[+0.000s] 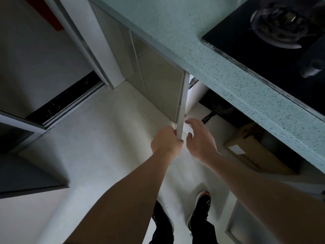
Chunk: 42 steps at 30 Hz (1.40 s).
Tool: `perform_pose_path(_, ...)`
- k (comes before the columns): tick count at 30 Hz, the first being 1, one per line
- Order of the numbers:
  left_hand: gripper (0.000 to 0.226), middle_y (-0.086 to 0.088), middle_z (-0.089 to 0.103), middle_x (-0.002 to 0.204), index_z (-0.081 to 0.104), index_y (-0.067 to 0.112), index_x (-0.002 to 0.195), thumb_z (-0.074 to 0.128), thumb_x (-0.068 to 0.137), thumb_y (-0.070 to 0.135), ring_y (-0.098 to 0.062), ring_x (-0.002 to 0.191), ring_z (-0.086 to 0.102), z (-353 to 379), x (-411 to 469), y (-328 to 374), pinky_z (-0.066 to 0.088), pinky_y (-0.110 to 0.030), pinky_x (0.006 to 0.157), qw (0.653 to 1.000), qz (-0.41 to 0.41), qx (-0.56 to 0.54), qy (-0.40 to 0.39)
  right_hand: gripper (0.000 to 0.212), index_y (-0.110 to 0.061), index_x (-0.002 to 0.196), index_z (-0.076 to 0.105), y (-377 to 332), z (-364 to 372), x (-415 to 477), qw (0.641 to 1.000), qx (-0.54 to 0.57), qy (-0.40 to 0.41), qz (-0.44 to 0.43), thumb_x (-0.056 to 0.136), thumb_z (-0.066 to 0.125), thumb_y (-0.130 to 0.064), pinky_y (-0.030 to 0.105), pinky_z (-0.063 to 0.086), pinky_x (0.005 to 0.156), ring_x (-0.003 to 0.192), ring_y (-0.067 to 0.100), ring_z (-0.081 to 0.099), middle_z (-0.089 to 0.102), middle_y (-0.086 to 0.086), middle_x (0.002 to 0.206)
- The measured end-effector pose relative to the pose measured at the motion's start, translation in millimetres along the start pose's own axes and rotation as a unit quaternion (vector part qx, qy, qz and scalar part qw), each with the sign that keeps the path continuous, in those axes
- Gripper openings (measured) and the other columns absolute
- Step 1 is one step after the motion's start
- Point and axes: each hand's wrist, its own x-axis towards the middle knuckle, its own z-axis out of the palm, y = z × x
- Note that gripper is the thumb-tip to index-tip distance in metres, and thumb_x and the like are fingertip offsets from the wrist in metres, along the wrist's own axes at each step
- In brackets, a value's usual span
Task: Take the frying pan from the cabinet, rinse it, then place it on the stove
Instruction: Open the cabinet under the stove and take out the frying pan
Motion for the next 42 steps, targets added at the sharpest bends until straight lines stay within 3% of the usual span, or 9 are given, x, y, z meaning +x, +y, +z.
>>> perform_pose_path(4, 0.006, 0.001, 0.069, 0.076, 0.066, 0.016, 0.076, 0.063, 0.079, 0.021, -0.024, 0.074, 0.067, -15, 13, -22, 0.054, -0.029, 0.064, 0.999, -0.010, -0.002, 0.034, 0.060, -0.019, 0.138, 0.049, -7, -7, 22, 0.984, -0.126, -0.001, -0.129, 0.080, 0.054, -0.002, 0.042, 0.047, 0.097, 0.128, 0.025, 0.048, 0.046, -0.003, 0.146)
perform_pose_path(9, 0.010, 0.000, 0.066, 0.071, 0.066, 0.015, 0.073, 0.061, 0.081, 0.018, -0.025, 0.071, 0.065, -43, 37, -55, 0.038, -0.024, 0.055, 0.997, -0.014, 0.011, 0.076, 0.073, -0.013, 0.142, 0.046, -51, 8, 45, 0.910, -0.312, -0.090, -0.259, 0.073, 0.066, -0.004, 0.047, 0.040, 0.099, 0.139, 0.030, 0.039, 0.044, 0.001, 0.150)
perform_pose_path(13, 0.012, -0.004, 0.070, 0.084, 0.069, 0.020, 0.087, 0.058, 0.083, 0.017, -0.027, 0.082, 0.067, -66, 60, -70, 0.048, -0.025, 0.064, 0.996, -0.006, 0.038, 0.084, 0.073, -0.015, 0.152, 0.023, -79, 25, 54, 0.898, -0.352, -0.123, -0.233, 0.086, 0.055, -0.013, 0.048, 0.021, 0.112, 0.148, 0.024, 0.018, 0.023, -0.002, 0.159)
perform_pose_path(16, 0.021, -0.003, 0.071, 0.098, 0.071, 0.021, 0.103, 0.059, 0.086, 0.017, -0.025, 0.090, 0.068, -81, 76, -77, 0.056, -0.032, 0.078, 0.994, 0.010, 0.064, 0.091, 0.068, -0.014, 0.150, 0.024, -99, 30, 68, 0.894, -0.364, -0.125, -0.230, 0.088, 0.052, -0.016, 0.049, 0.017, 0.113, 0.148, 0.023, 0.016, 0.026, -0.002, 0.157)
perform_pose_path(19, 0.021, -0.005, 0.070, 0.100, 0.070, 0.019, 0.103, 0.057, 0.087, 0.015, -0.027, 0.095, 0.066, -96, 89, -83, 0.053, -0.032, 0.079, 0.990, 0.021, 0.088, 0.112, 0.070, -0.014, 0.151, 0.021, -114, 37, 81, 0.894, -0.370, -0.136, -0.215, 0.089, 0.051, -0.016, 0.052, 0.015, 0.115, 0.149, 0.023, 0.015, 0.023, -0.002, 0.158)
perform_pose_path(31, 0.014, -0.003, 0.061, 0.087, 0.067, 0.019, 0.094, 0.054, 0.091, 0.015, -0.026, 0.091, 0.063, -125, 120, -85, 0.040, -0.031, 0.071, 0.967, 0.073, 0.203, 0.135, 0.078, -0.011, 0.152, 0.015, -145, 56, 107, 0.906, -0.360, -0.155, -0.161, 0.085, 0.055, -0.015, 0.052, 0.018, 0.114, 0.146, 0.027, 0.018, 0.019, 0.001, 0.158)
perform_pose_path(36, 0.014, -0.002, 0.063, 0.089, 0.067, 0.019, 0.093, 0.054, 0.092, 0.014, -0.025, 0.090, 0.064, -124, 118, -87, 0.049, -0.033, 0.077, 0.968, 0.079, 0.196, 0.136, 0.074, -0.012, 0.149, 0.023, -146, 54, 109, 0.916, -0.334, -0.158, -0.157, 0.082, 0.056, -0.014, 0.050, 0.022, 0.113, 0.145, 0.026, 0.020, 0.025, 0.001, 0.155)
perform_pose_path(39, 0.011, -0.003, 0.066, 0.099, 0.065, 0.019, 0.100, 0.059, 0.090, 0.017, -0.026, 0.097, 0.063, -122, 113, -89, 0.051, -0.037, 0.082, 0.972, 0.088, 0.174, 0.130, 0.076, -0.016, 0.151, 0.020, -138, 46, 101, 0.941, -0.268, -0.153, -0.136, 0.082, 0.053, -0.013, 0.047, 0.018, 0.115, 0.148, 0.021, 0.013, 0.015, 0.001, 0.160)
perform_pose_path(42, 0.035, -0.005, 0.064, 0.109, 0.060, 0.018, 0.116, 0.067, 0.082, 0.024, -0.030, 0.105, 0.059, -114, 104, -90, 0.049, -0.041, 0.084, 0.960, 0.167, 0.160, 0.157, 0.074, -0.014, 0.151, 0.020, -115, 36, 85, 0.964, -0.216, -0.123, -0.095, 0.084, 0.052, -0.016, 0.041, 0.024, 0.113, 0.146, 0.020, 0.017, 0.016, 0.001, 0.160)
